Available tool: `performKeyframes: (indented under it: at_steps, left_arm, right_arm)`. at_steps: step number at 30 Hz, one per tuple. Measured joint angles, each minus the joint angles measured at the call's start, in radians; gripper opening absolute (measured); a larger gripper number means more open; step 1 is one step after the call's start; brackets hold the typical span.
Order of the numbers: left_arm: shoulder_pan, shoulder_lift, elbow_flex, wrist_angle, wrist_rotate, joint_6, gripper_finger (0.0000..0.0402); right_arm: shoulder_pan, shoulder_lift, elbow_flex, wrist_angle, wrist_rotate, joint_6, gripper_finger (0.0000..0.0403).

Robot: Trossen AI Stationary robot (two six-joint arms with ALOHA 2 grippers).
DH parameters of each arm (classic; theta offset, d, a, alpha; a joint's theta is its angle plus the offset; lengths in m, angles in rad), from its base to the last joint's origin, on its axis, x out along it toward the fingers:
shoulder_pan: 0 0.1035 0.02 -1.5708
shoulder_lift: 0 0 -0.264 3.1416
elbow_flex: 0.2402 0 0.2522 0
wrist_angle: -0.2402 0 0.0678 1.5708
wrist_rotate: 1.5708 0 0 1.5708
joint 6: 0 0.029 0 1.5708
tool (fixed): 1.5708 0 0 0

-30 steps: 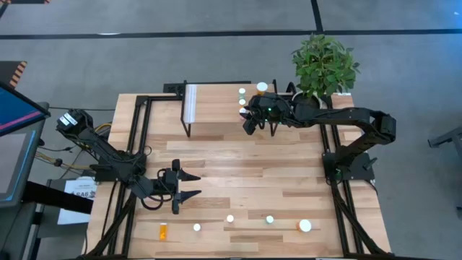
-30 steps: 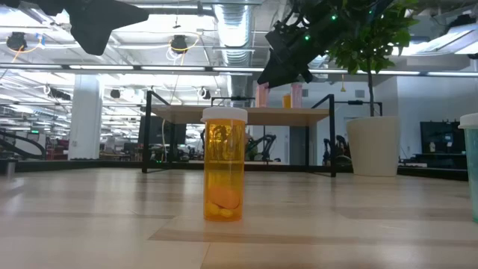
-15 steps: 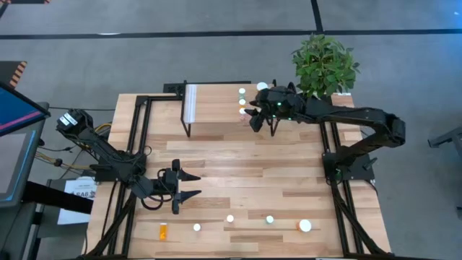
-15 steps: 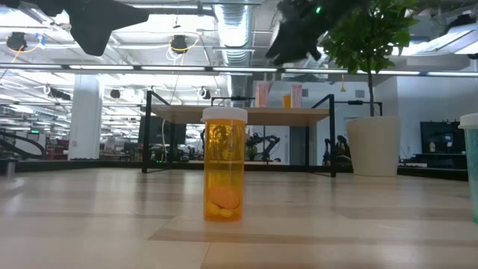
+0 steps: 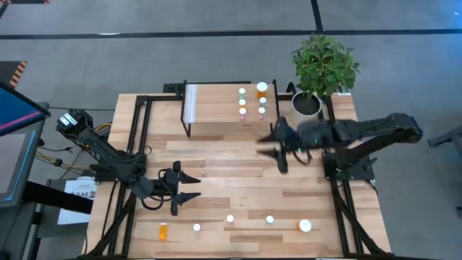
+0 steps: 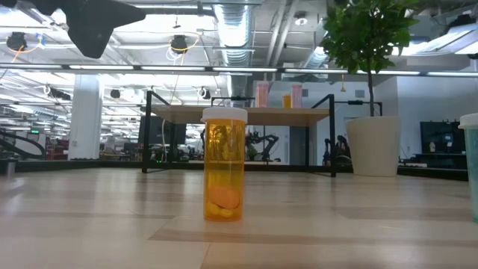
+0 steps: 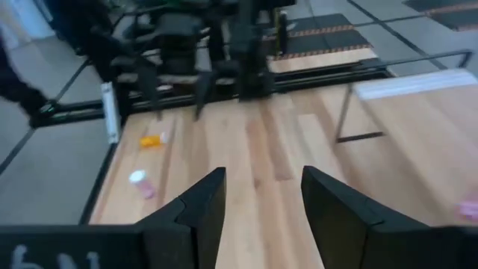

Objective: Pick and place medicine bottles onto shelf by color
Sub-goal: Put the small purple pill bottle on the shelf

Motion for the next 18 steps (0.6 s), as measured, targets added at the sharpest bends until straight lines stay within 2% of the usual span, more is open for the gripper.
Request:
performKeyframes:
  at_steps: [5,11,14,18]
  left_arm:
    - [-0.013,0.018,0.039,-0.026,-0.006,-0.034,0.0209]
    - [-0.026,0.086,0.167,-0.168,0.011,-0.032,0.0186]
    - [-0.027,0.136,0.244,-0.253,0.060,-0.030,0.0178]
    - [-0.027,0.214,0.335,-0.332,0.083,-0.033,0.0176]
  right_arm:
    - [0.219,0.025,-0.034,0.031,0.158,0.036,0.0192]
    - [0.418,0.076,-0.091,0.142,0.271,0.035,0.0190]
    - [0.479,0.080,-0.125,0.130,0.362,0.014,0.0186]
    - [0.476,0.016,-0.181,0.097,0.395,0.065,0.0179]
